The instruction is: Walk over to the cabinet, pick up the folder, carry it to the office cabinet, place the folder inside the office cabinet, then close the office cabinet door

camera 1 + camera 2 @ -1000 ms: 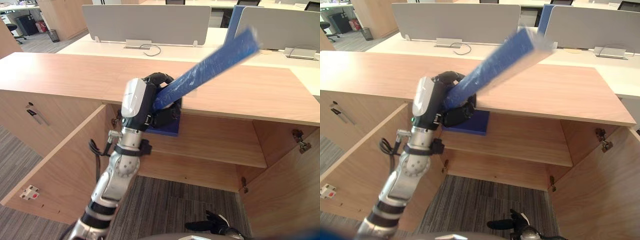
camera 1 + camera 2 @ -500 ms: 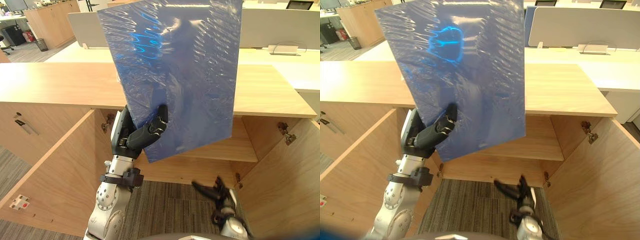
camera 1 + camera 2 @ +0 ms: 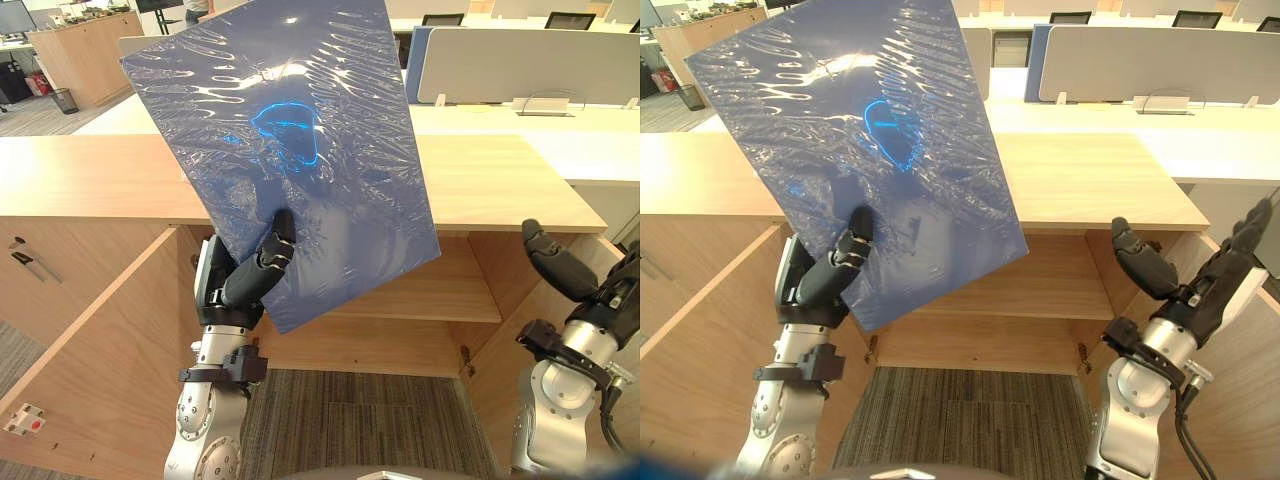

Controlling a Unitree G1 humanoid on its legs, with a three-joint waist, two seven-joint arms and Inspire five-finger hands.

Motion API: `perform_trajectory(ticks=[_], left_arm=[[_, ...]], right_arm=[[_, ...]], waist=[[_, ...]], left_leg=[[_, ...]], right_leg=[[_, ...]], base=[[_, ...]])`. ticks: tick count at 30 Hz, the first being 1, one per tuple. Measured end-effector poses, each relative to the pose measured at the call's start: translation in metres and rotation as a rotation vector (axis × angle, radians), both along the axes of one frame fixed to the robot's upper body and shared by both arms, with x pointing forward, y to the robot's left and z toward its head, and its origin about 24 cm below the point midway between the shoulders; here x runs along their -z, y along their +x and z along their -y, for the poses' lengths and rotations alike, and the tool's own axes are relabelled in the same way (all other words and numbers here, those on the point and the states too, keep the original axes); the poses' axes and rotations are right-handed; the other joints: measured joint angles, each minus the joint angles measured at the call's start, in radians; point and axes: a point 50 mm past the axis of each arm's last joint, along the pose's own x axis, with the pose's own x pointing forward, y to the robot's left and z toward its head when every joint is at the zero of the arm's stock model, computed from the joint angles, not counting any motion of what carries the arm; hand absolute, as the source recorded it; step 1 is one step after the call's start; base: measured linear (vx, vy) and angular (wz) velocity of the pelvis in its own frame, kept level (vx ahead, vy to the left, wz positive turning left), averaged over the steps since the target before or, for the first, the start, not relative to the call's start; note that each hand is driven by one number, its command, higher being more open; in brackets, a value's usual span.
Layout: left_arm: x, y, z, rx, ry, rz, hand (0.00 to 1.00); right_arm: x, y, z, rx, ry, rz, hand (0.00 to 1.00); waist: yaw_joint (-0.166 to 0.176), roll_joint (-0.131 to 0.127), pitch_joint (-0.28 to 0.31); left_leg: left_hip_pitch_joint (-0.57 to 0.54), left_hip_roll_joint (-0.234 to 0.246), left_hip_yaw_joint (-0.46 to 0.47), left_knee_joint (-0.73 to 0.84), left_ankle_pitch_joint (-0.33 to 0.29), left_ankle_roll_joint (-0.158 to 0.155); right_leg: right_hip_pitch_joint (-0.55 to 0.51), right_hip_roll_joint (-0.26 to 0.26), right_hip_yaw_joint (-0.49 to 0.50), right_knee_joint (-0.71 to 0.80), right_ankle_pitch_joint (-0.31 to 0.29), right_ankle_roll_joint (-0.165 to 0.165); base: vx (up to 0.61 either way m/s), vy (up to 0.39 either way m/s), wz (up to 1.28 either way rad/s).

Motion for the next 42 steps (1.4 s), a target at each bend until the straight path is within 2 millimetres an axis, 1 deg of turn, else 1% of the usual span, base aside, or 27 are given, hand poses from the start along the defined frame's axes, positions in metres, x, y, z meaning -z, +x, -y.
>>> perform_trajectory(ticks=[3,6,7,9,11,12,14,15,17,21,23,29,33,36,39,42], left_arm=[[-0.001,0.0,0.001,-0.003,-0.011,0.005,0.0],[-0.001,0.0,0.0,0.0,-0.008,0.01,0.0],[-0.002,0.001,0.001,0.007,-0.002,0.016,0.0],[-0.004,0.001,0.001,0.028,0.019,0.031,0.0],[-0.006,0.002,0.001,0.054,0.047,0.048,0.0],[-0.006,0.002,0.001,0.073,0.07,0.054,0.0],[-0.007,0.003,-0.002,0.065,0.045,0.058,0.0],[-0.008,0.003,-0.006,0.051,0.035,0.062,0.0],[-0.01,0.003,-0.011,0.039,0.017,0.072,0.0],[-0.01,0.003,-0.013,0.032,-0.002,0.071,0.0],[-0.01,0.003,-0.014,0.041,0.014,0.066,0.0],[-0.01,0.002,-0.017,0.047,-0.002,0.065,0.0],[-0.01,0.001,-0.018,0.051,0.01,0.067,0.0],[-0.009,0.002,-0.019,0.05,0.026,0.059,0.0],[-0.002,0.005,-0.025,0.041,0.061,0.029,0.0],[0.002,0.009,-0.038,0.02,0.171,-0.009,0.0]], right_arm=[[-0.006,0.004,-0.005,-0.029,-0.017,0.023,1.0],[-0.009,0.012,-0.016,-0.175,0.045,0.067,1.0],[-0.011,0.017,-0.021,-0.268,0.093,0.109,1.0],[-0.018,0.028,-0.03,-0.403,0.09,0.146,1.0],[-0.031,0.045,-0.042,-0.617,0.076,0.194,1.0],[-0.043,0.056,-0.054,-0.793,0.062,0.228,1.0],[-0.053,0.062,-0.063,-0.911,0.038,0.249,1.0],[-0.059,0.067,-0.068,-1.012,0.05,0.266,1.0],[-0.067,0.074,-0.076,-1.16,0.062,0.272,1.0],[-0.076,0.079,-0.091,-1.396,0.077,0.267,1.0],[-0.081,0.08,-0.098,-1.487,0.083,0.274,1.0],[-0.089,0.084,-0.098,-1.596,0.075,0.233,1.0],[-0.092,0.084,-0.095,-1.623,0.066,0.212,1.0],[-0.09,0.085,-0.093,-1.638,0.085,0.189,1.0],[-0.084,0.088,-0.091,-1.645,0.114,0.13,1.0],[-0.075,0.091,-0.092,-1.669,0.149,0.049,1.0]], waist=[[0.002,0.0,0.0],[0.002,0.0,0.0],[0.002,-0.001,0.001],[0.002,-0.002,0.001],[0.001,-0.004,0.003],[0.0,-0.006,0.004],[0.003,-0.01,0.007],[0.005,-0.014,0.009],[0.007,-0.021,0.013],[0.009,-0.031,0.01],[0.008,-0.033,0.009],[0.006,-0.036,0.007],[0.006,-0.036,0.007],[0.006,-0.035,0.007],[0.006,-0.034,0.005],[0.006,-0.033,0.005]], left_leg=[[0.002,-0.001,0.0,0.002,0.0,0.0],[0.004,-0.001,0.0,0.002,0.0,0.0],[0.004,-0.001,0.0,0.003,0.0,0.0],[0.004,-0.001,0.0,0.004,-0.001,0.0],[0.004,-0.001,0.001,0.004,-0.001,0.0],[0.002,-0.001,0.002,0.005,0.0,0.0],[-0.002,0.0,0.002,0.005,0.0,0.0],[-0.001,0.0,0.001,0.005,0.0,0.0],[-0.001,0.0,0.001,0.004,-0.001,0.0],[-0.001,-0.003,0.001,-0.001,-0.001,0.0],[-0.001,-0.003,0.0,-0.001,-0.001,0.0],[-0.001,-0.003,0.0,-0.001,0.0,0.0],[-0.001,-0.003,0.0,-0.002,0.0,0.0],[-0.001,-0.004,0.0,-0.002,0.0,0.0],[-0.002,-0.004,0.0,-0.002,0.0,0.0],[-0.002,-0.004,0.0,-0.003,0.0,0.0]], right_leg=[[0.003,-0.001,0.0,0.0,0.0,0.0],[0.005,-0.001,0.0,0.0,0.0,0.0],[0.005,-0.001,0.001,0.0,0.0,0.0],[0.005,-0.001,0.002,0.0,0.0,0.0],[0.004,0.0,0.004,0.0,0.001,-0.001],[0.002,0.001,0.004,0.0,0.002,-0.002],[-0.001,0.002,0.004,0.0,0.002,-0.003],[-0.001,0.002,0.004,0.0,0.002,-0.003],[-0.001,0.001,0.004,0.0,0.003,-0.003],[-0.002,0.0,0.004,0.001,0.003,-0.003],[-0.002,-0.001,0.004,0.001,0.003,-0.003],[-0.002,-0.001,0.003,0.001,0.002,-0.003],[-0.002,-0.001,0.003,0.001,0.002,-0.003],[-0.002,-0.001,0.003,0.001,0.002,-0.003],[-0.003,-0.001,0.003,0.001,0.002,-0.003],[-0.003,-0.001,0.003,0.001,0.002,-0.003]], base=[[0.0,0.0,0.0],[0.0,0.0,0.0],[0.0,0.0,0.0],[0.0,0.0,0.0],[0.0,0.0,0.0],[0.0,0.0,0.0],[0.0,0.0,0.0],[0.0,0.0,0.0],[0.0,0.0,0.0],[0.0,0.0,0.0],[0.0,0.0,0.0],[0.0,0.0,0.0],[0.0,0.0,0.0],[0.0,0.0,0.0],[0.0,0.0,0.0],[0.0,0.0,0.0]])
